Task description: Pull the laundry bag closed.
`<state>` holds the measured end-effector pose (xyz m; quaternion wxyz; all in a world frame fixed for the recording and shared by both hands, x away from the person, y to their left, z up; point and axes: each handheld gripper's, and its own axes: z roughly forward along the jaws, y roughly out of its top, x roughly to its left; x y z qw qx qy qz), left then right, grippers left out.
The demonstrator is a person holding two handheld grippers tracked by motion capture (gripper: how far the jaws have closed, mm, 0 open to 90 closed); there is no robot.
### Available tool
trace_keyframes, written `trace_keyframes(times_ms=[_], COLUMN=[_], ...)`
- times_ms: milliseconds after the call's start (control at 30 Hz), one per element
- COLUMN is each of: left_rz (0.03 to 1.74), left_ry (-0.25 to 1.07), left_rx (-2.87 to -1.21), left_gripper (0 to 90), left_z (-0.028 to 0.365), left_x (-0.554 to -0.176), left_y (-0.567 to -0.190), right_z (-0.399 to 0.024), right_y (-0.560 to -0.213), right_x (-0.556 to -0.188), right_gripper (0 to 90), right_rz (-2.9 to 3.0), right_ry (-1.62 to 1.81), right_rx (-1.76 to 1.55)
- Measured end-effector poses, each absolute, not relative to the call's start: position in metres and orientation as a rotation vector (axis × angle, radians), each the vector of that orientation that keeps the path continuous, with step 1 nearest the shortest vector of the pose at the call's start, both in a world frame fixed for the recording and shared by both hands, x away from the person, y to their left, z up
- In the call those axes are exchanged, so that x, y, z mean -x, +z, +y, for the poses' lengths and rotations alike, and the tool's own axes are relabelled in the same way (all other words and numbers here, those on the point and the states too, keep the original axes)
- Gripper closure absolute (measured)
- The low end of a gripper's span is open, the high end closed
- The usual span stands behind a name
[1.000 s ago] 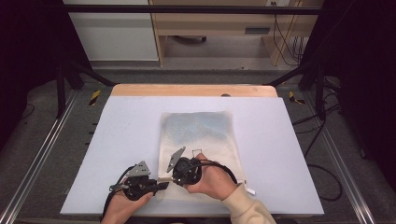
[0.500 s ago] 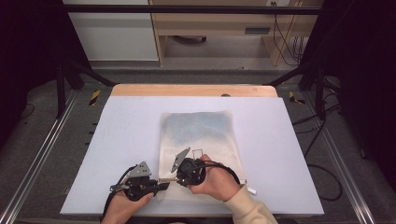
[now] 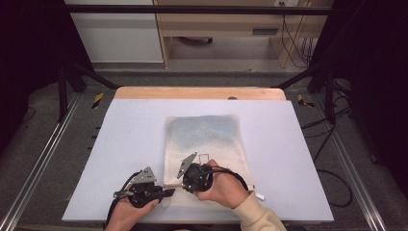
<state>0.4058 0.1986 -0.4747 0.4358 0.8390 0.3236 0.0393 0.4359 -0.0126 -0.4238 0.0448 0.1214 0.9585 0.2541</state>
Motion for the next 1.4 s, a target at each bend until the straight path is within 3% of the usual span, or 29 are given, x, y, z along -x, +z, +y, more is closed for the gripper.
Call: trace_keyframes(times_ms=[1400], left_rz=[0.795], left_ry=[0.090], left_rx=[-2.084], left_gripper=[82.0], left_z=[0.197], left_x=[-0.406], left_y=[-0.475], right_z=[-0.024], right_y=[-0.423], right_x=[-0.434], right_gripper=[82.2], right_rz=[2.921], right_ry=[0.775], right_rx=[-0.402])
